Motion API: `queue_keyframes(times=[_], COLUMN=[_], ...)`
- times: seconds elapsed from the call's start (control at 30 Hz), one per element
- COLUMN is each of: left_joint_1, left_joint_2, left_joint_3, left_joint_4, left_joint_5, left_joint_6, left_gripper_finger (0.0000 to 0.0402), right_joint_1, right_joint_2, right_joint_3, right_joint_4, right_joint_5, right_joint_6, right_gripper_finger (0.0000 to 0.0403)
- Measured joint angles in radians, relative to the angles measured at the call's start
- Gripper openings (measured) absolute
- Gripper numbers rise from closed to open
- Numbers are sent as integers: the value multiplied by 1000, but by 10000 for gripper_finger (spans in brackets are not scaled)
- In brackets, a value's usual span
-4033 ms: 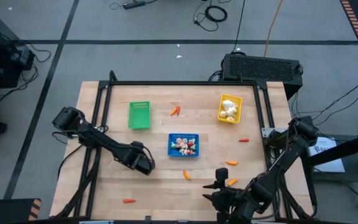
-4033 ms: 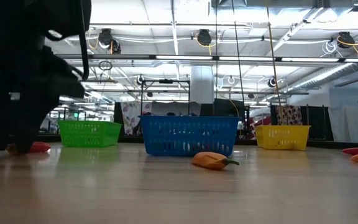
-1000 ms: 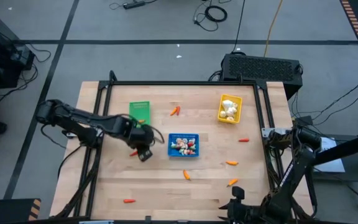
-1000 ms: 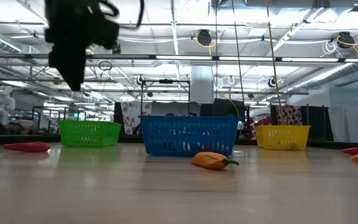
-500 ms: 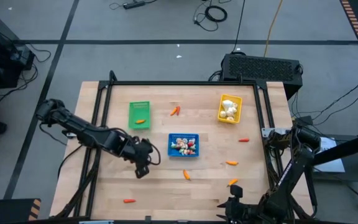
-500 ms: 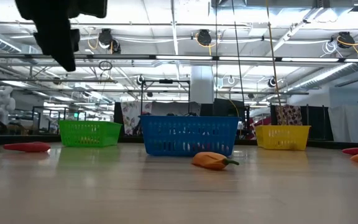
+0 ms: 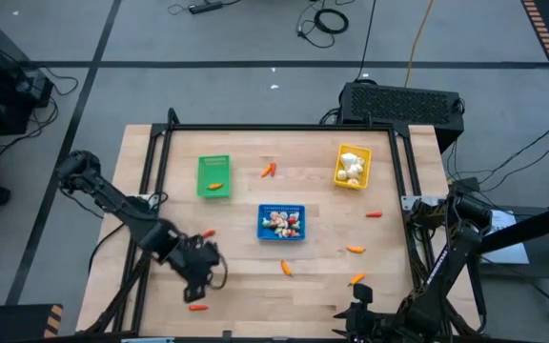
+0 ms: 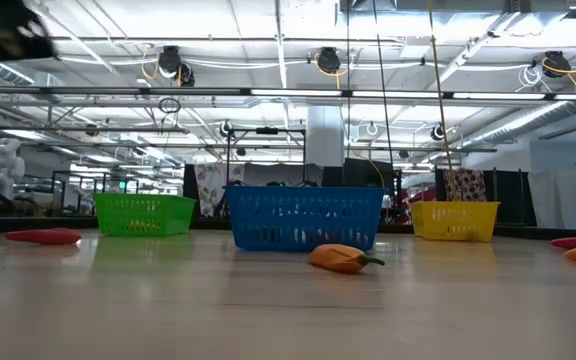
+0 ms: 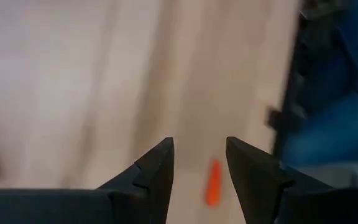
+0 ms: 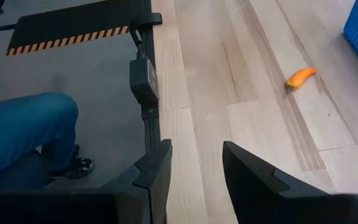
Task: Sort produce into baskets
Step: Put the orange chili pepper into the green bin
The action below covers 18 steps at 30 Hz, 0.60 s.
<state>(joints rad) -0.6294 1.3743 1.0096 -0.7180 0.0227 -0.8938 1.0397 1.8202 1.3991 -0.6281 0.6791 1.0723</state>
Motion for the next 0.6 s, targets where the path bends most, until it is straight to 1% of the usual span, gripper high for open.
queue_keyframes(times=[0.17,0.3,0.4,0.6], left_joint_1=[-146,-238,-270,-291], left_joint_2=[19,65,114,230], left_joint_3=[0,0,-1,-1], left_joint_4=[41,60,62,140], left_joint_5=[6,-40,-89,-93], left_joint_6=[-16,-8,29,39], left_gripper_finger=[153,153,153,153], right_joint_1=[0,0,0,0], right_joint_2=[0,0,0,0], right_joint_3=[0,0,0,0], right_joint_4=[5,7,9,8], right_joint_5=[0,0,0,0], right_joint_6=[15,18,17,-20], right_gripper_finger=[134,134,134,134])
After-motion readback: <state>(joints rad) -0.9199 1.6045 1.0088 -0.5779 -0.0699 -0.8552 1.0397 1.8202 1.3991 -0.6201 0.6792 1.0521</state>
